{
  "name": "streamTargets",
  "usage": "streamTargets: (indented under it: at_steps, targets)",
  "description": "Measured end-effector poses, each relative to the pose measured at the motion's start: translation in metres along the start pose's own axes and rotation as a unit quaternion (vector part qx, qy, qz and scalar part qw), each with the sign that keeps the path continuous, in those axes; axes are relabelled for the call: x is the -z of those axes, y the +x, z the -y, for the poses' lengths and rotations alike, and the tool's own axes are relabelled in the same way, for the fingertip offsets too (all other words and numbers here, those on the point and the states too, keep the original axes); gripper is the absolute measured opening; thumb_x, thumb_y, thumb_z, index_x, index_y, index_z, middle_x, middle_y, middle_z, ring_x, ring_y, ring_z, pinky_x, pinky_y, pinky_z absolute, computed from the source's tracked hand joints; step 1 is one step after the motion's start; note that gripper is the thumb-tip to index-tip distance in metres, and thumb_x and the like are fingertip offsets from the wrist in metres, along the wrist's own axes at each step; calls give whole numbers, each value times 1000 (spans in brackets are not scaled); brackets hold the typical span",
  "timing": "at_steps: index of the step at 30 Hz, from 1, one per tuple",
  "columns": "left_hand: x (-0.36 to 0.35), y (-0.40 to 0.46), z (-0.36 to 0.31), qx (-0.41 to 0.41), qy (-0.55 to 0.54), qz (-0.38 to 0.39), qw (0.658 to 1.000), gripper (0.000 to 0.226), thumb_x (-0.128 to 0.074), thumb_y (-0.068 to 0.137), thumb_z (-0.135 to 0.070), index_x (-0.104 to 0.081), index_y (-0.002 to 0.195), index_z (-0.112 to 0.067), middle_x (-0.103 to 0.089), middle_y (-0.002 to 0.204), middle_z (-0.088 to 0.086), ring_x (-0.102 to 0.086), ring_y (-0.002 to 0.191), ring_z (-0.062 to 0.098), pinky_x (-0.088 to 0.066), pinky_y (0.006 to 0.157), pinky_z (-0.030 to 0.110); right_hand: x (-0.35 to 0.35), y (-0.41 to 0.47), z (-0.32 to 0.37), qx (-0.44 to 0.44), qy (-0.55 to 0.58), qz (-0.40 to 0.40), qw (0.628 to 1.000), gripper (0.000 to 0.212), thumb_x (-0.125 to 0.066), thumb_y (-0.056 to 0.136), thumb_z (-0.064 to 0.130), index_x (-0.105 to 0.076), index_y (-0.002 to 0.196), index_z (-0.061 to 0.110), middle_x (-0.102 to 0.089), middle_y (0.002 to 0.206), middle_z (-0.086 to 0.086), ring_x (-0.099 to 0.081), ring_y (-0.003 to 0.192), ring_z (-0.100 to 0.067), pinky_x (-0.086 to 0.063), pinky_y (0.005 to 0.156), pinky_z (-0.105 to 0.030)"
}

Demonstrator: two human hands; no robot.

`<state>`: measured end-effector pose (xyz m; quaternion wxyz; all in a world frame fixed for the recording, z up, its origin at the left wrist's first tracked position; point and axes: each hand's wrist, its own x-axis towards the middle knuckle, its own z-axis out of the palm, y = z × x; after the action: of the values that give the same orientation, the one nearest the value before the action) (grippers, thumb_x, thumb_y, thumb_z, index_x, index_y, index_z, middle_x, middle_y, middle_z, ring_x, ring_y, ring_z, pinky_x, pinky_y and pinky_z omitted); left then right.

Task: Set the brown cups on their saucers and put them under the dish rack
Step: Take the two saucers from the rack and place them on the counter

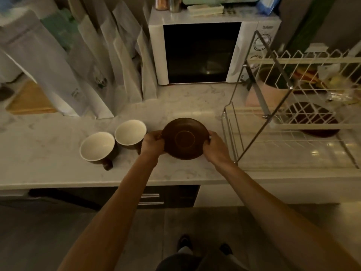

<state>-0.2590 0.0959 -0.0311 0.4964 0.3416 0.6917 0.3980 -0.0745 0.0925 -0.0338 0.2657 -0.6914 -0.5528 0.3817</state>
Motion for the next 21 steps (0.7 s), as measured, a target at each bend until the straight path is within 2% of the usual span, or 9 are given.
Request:
streamTargets:
  at_steps: [2, 4, 8, 15, 21]
  targets:
    - [-2, 15, -2, -1, -1, -1, 1000, 30, -48, 89, 5, -68, 86, -18, -70, 96, 15, -67, 89, 33, -58, 78, 44, -2, 10, 5, 2, -11, -16, 1000, 38, -44, 98, 17, -51, 135, 12, -62, 125, -11, -61, 111, -28, -43, 80, -27]
    - [-3, 29, -2, 1, 5, -6, 1000, 34, -48, 87, 5, -68, 81, -22, -70, 93, 12, -68, 92, 35, -58, 84, 47, -6, 22, 9, -9, -16, -30, 999, 39, -44, 97, 16, -50, 136, 12, -60, 128, -13, -59, 114, -30, -43, 82, -27]
    - [-6, 58, 0, 6, 18, -15, 1000, 37, -49, 82, 1, -70, 108, -15, -72, 106, 15, -68, 97, 37, -56, 87, 52, -14, 45, 14, -33, -20, -44, 998, 41, -46, 95, 17, -48, 136, 14, -57, 131, -14, -58, 116, -32, -48, 95, -38]
    - [-15, 84, 2, 15, 23, -28, 999, 33, -54, 86, -3, -68, 113, -15, -71, 108, 12, -68, 99, 33, -56, 88, 49, -26, 74, 12, -61, -40, -50, 996, 43, -46, 96, 13, -45, 139, 14, -56, 133, -13, -57, 118, -32, -47, 91, -35]
    - [-20, 100, -1, 15, 39, -40, 998, 35, -54, 87, -7, -66, 118, -17, -71, 112, 11, -67, 101, 30, -56, 91, 46, -31, 91, 11, -74, -39, -61, 995, 44, -47, 95, 15, -46, 139, 16, -56, 134, -14, -57, 117, -34, -48, 94, -39]
